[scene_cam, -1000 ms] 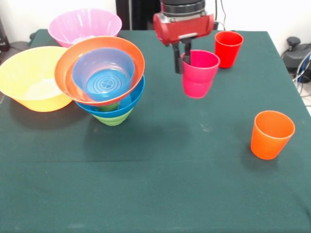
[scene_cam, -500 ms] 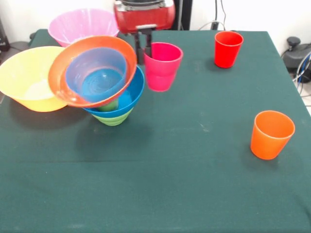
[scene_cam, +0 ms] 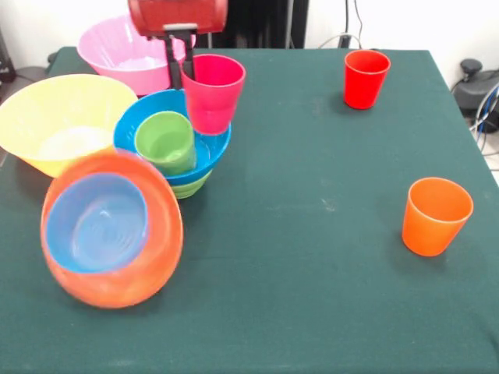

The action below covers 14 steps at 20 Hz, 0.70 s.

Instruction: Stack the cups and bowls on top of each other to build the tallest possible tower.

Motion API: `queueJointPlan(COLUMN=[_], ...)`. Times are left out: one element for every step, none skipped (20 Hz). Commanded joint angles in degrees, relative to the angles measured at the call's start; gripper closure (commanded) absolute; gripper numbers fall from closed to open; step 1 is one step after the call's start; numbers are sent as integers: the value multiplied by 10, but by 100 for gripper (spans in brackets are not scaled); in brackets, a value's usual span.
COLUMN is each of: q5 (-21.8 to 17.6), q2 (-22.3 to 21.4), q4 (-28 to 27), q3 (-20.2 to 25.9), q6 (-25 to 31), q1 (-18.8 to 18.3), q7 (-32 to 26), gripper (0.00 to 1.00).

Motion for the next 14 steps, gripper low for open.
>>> queueJointPlan(q5=[-13,-15,-17,-21,-23,-26,-29,-35,-35,-32,-33,-35,-38,-37], q2=[-2,-3,-2,0,2,3,6,11,16,22,22,21,19,7], q4=[33,35,35,35,36,38,40,38,36,41,42,43,42,44], q3=[45,49,51,52,54,56,57,56,58,66,69,72,73,67], q6=[78,78,79,78,77,73,68,59,58,45,39,32,23,39], q1=[-15,-20,-22,-21,-23,-23,-23,-16,-14,-18,-22,-26,-29,-35], q7=[-186,-189,-187,-184,-182,-178,-174,-164,-160,-155,-157,-158,-154,-157], gripper=[100,100,100,100,100,100,100,100,100,100,100,100,100,100])
